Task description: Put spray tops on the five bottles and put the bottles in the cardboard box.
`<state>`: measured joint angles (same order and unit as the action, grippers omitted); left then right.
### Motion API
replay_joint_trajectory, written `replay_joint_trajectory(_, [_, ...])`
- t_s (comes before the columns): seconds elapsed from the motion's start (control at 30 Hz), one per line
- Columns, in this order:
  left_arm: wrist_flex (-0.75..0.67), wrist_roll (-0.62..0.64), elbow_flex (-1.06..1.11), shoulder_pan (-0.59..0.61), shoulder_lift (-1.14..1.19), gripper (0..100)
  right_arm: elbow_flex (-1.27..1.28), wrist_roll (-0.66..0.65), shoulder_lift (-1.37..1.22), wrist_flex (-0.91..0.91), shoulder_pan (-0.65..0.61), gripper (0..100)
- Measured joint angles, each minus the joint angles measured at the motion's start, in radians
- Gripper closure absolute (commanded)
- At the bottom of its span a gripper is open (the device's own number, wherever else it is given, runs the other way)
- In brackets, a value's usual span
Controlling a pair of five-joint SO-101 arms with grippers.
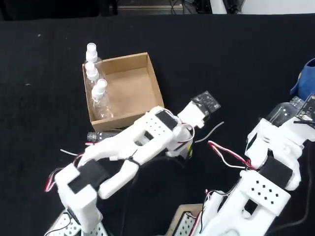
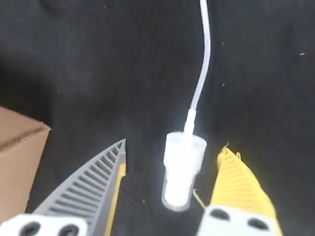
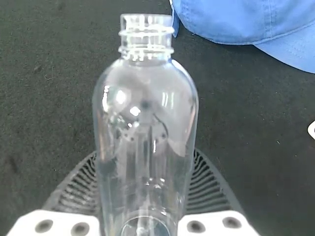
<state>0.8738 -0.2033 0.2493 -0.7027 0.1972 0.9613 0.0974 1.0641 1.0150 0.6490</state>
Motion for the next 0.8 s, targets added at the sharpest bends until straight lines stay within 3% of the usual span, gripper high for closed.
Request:
replay_joint_trajectory(0.13, [-0.002,0.000,-0.023,-0.012,0.060,85,0.000,0.000,0.000,-0.020,0.000,98.4])
replay_joint_trajectory(0.23, [-0.002,0.000,-0.025,-0.038,0.066,97,0.000,0.000,0.000,-0.025,0.000,98.4])
replay_joint_trajectory(0.8, [0.014,0.000,-0.029,-0.066,0.066,97,0.000,0.000,0.000,-0.026,0.000,98.4])
